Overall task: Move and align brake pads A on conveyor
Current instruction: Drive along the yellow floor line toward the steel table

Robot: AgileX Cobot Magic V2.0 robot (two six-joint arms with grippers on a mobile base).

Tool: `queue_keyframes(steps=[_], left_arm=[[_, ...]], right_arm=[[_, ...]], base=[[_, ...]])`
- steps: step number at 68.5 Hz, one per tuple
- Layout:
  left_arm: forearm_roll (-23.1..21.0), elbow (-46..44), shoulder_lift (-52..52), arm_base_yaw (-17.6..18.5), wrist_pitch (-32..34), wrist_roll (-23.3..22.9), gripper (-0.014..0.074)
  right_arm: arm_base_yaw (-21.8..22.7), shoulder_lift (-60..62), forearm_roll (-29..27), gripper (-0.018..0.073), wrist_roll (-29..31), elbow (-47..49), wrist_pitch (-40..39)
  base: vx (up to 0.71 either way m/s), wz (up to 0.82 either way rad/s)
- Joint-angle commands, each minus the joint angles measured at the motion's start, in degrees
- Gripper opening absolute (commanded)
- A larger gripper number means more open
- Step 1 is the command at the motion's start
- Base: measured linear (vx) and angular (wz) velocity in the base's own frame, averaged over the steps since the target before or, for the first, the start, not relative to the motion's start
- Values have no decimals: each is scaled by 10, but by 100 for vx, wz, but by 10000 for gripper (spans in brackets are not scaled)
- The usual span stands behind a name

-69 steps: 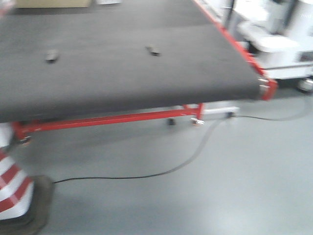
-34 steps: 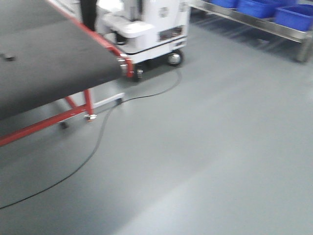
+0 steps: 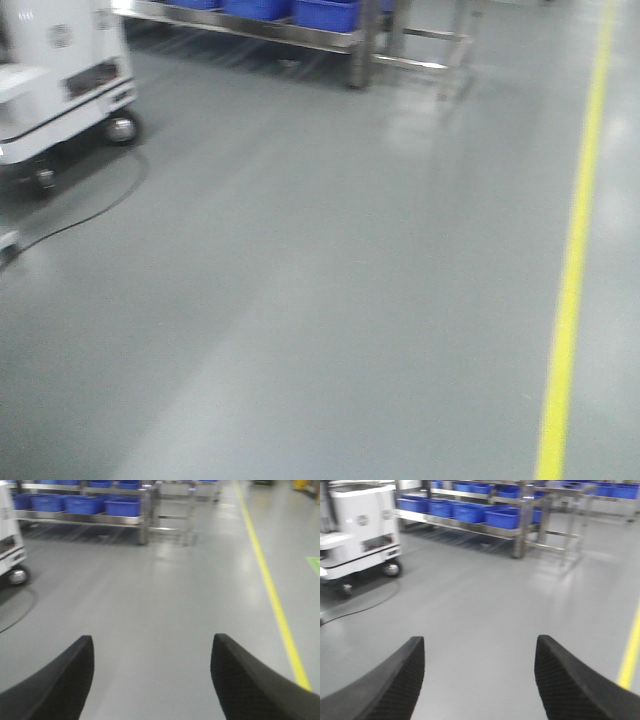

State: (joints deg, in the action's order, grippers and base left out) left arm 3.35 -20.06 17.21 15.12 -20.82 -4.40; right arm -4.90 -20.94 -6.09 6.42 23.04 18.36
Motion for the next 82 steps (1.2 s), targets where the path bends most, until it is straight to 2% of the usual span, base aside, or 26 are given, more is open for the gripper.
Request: queue_keyframes(steps=[1,41,82], left_arm=[[-1,-14,6,2,39,-1,489],[-1,-14,6,3,39,-1,489],[-1,-14,6,3,39,-1,489]], right_arm=[[2,-6,2,463,6,14,-42],[2,-6,2,463,6,14,-43],[2,-6,2,463,6,14,-43]], base=[[-9,-96],[-4,-87],[12,-21]])
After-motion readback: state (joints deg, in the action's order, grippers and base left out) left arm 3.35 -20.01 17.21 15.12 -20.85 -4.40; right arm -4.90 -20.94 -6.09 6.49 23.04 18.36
